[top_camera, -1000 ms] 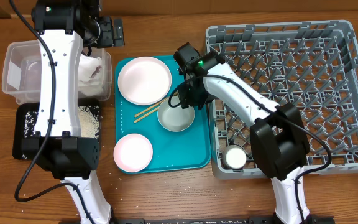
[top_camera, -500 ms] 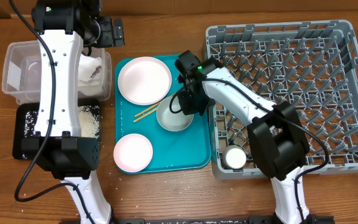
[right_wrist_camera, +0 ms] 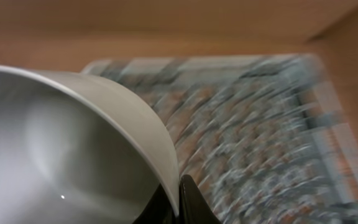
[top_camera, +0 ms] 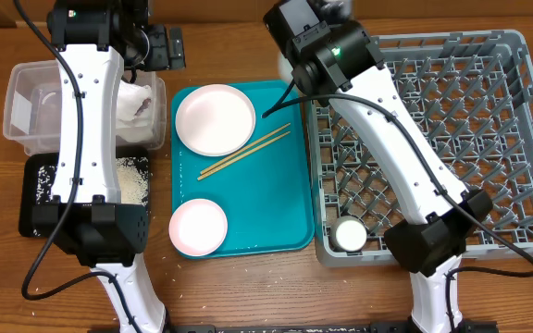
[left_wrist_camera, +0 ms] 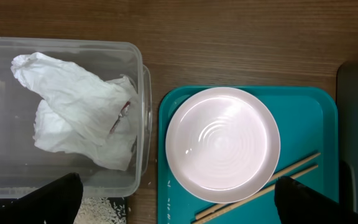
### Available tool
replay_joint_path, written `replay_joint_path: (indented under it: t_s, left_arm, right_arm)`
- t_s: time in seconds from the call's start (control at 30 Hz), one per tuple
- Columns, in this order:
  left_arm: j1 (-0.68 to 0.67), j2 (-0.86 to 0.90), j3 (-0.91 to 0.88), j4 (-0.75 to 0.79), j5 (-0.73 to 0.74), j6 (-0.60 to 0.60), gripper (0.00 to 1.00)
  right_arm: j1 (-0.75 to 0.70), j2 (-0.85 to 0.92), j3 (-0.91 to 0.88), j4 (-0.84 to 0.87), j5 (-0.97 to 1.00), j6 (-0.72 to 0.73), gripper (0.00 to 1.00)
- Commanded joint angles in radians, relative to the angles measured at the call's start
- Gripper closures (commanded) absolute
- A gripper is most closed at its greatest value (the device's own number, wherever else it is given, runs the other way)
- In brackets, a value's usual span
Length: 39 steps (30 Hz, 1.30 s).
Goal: Sort waste into correct bins and load items into the dishwasher
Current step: 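Lift the bowl with the right gripper and set it in the rack's back-left corner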
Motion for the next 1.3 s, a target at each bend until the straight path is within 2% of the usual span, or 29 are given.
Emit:
replay_joint_path:
  t_s: [0.0,0.1,0.27,0.67,0.97,1.27]
  left_arm:
    - [0.0,-0.029,0.024,0.003,-0.013,-0.003,0.0]
    - [0.0,-0.029,0.024,0.003,-0.013,-0.003,0.0]
    - [0.0,-0.029,0.024,0.003,-0.013,-0.003,0.0]
    - [0.0,-0.029,0.024,0.003,-0.013,-0.003,0.0]
    - [0.0,-0.029,0.024,0.003,-0.013,-0.003,0.0]
    - [0.0,-0.029,0.024,0.003,-0.013,-0.003,0.0]
  right_arm:
    - [-0.035,0.027,-0.041,0.053,0.302,0.057,0.96]
    - [-0.071,0.048,-0.093,0.124,0.308,0.023,0.96]
    - [-0.121,0.097,-0.184,0.26,0.439,0.017,0.96]
    - [-0.129,0.226,-0.226,0.614,0.459,-0.245,0.96]
    - [-0.129,0.278,-0.234,0.594,0.507,-0.25,0.96]
    - [-0.126,0.311,-0.238,0.481,0.473,-0.223,0.96]
